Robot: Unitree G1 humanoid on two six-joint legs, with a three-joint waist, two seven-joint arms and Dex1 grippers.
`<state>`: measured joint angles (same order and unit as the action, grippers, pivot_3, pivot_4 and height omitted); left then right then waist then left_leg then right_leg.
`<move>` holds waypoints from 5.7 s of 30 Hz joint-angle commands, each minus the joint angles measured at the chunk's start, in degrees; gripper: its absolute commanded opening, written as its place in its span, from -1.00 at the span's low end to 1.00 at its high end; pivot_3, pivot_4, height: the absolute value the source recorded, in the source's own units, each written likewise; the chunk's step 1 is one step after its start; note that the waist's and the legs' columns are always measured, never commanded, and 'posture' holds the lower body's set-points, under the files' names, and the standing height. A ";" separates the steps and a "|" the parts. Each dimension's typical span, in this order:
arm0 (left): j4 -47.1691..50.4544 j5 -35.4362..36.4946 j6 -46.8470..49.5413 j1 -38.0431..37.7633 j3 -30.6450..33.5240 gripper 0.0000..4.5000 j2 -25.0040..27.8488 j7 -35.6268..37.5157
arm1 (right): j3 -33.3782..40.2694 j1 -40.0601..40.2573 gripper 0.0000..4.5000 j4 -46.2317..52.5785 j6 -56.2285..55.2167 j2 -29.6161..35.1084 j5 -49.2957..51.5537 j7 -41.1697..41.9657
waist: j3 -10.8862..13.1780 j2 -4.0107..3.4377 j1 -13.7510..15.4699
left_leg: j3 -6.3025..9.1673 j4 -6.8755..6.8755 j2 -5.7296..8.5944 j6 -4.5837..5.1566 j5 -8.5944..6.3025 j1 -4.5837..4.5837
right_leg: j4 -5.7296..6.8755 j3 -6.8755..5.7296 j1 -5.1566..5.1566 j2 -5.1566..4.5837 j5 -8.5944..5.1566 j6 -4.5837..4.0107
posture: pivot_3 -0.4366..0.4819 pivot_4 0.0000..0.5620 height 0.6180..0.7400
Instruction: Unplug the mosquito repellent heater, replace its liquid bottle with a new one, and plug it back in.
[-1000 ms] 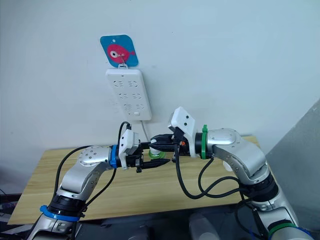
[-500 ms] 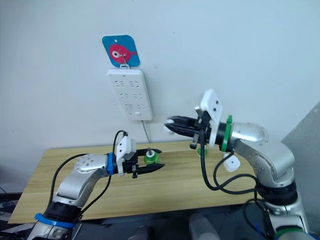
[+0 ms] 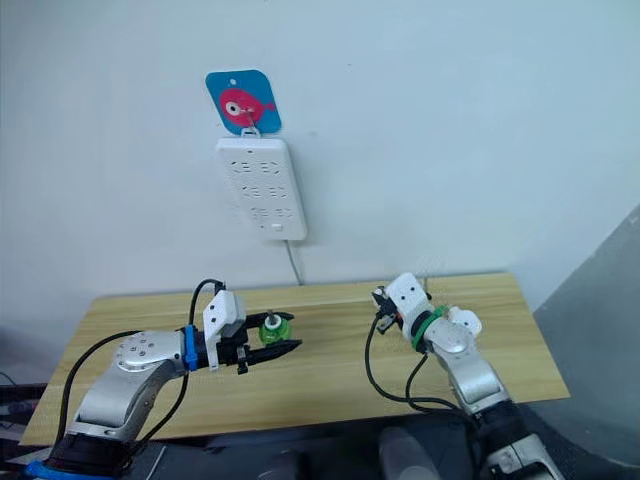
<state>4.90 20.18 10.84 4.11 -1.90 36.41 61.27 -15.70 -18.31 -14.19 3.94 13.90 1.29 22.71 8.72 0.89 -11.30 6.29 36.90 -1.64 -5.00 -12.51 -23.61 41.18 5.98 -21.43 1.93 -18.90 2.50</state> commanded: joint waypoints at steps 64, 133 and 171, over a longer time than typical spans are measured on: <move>1.25 3.81 5.06 17.35 -7.36 0.03 -2.11 11.16 | -3.57 -10.25 0.06 36.29 35.14 8.98 23.86 24.53 | 0.16 -0.24 0.09 | 0.14 0.03 0.01 -0.01 0.00 -0.13 | -0.08 -0.12 -0.04 0.02 -0.02 -0.04 | -0.45 -0.74 0.52; 9.65 69.99 48.50 22.46 15.55 1.00 -15.43 -44.73 | 25.46 -7.80 -0.63 36.69 48.22 -5.01 87.90 -19.74 | -1.33 -0.02 0.20 | 0.24 0.08 0.05 -0.01 0.01 -0.15 | 0.04 -0.20 -0.01 0.02 -0.01 -0.05 | -0.42 -0.82 0.52; 8.99 68.94 45.93 18.43 14.82 0.06 -11.16 -43.04 | 27.66 3.66 1.00 39.29 46.46 19.44 78.75 -12.85 | -1.27 -0.05 1.62 | 0.07 0.04 0.08 0.00 0.00 -0.16 | -0.13 -0.01 -0.02 0.04 -0.03 -0.02 | -0.40 -0.68 0.52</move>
<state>12.70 90.87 57.40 22.56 12.31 23.90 16.41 10.50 -14.98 22.01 49.81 30.42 83.56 7.78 7.45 0.84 -9.68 6.33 36.94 -1.57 -5.00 -12.51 -23.77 41.02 5.99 -21.47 2.00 -18.94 2.48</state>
